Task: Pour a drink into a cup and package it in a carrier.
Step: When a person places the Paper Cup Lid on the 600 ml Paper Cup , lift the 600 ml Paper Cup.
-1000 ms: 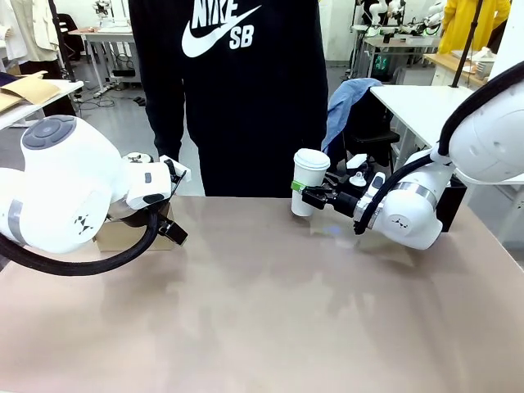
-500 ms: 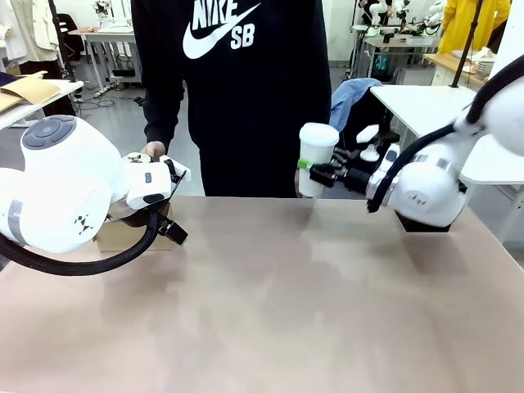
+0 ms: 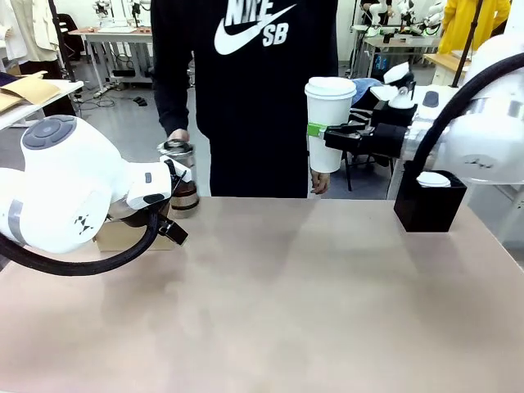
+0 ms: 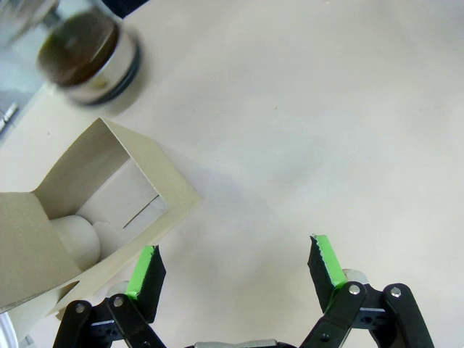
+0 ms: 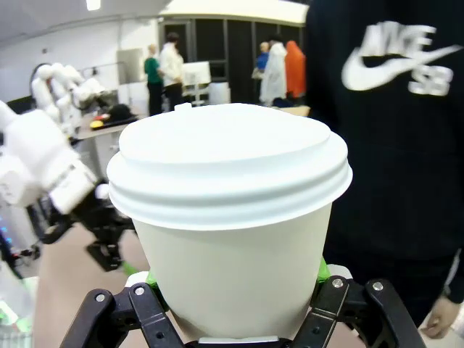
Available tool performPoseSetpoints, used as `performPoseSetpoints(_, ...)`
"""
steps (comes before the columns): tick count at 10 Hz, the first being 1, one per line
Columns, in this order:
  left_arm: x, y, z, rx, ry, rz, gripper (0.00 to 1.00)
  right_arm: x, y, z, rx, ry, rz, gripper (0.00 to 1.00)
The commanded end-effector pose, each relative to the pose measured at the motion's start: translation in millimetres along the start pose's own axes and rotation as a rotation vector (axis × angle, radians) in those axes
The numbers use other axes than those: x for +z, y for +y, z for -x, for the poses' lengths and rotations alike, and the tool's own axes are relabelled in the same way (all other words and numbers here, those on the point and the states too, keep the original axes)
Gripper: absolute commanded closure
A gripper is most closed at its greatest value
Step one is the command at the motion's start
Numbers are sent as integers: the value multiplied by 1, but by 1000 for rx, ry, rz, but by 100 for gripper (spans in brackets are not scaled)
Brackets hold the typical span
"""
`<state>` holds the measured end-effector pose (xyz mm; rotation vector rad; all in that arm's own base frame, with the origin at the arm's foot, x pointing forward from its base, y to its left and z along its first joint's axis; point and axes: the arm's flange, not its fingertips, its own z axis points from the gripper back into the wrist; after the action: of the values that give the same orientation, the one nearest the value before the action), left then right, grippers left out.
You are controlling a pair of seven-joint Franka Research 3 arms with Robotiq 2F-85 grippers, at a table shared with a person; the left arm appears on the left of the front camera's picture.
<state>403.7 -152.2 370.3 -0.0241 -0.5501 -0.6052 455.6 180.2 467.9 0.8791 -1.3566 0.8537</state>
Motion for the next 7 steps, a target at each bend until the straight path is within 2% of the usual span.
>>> performPoseSetpoints(1,0,0,0,1,-1,2,0,23,17,-29,-40,20,-60,20)
performPoseSetpoints(4,0,0,0,1,-1,2,0,27,11,-35,-55,-54,-67,20)
performPoseSetpoints(5,0,0,0,1,-1,2,0,23,25,-40,-18,-3,-47,20)
performPoseSetpoints(7,0,0,0,1,-1,2,0,23,25,-40,-18,-3,-47,20)
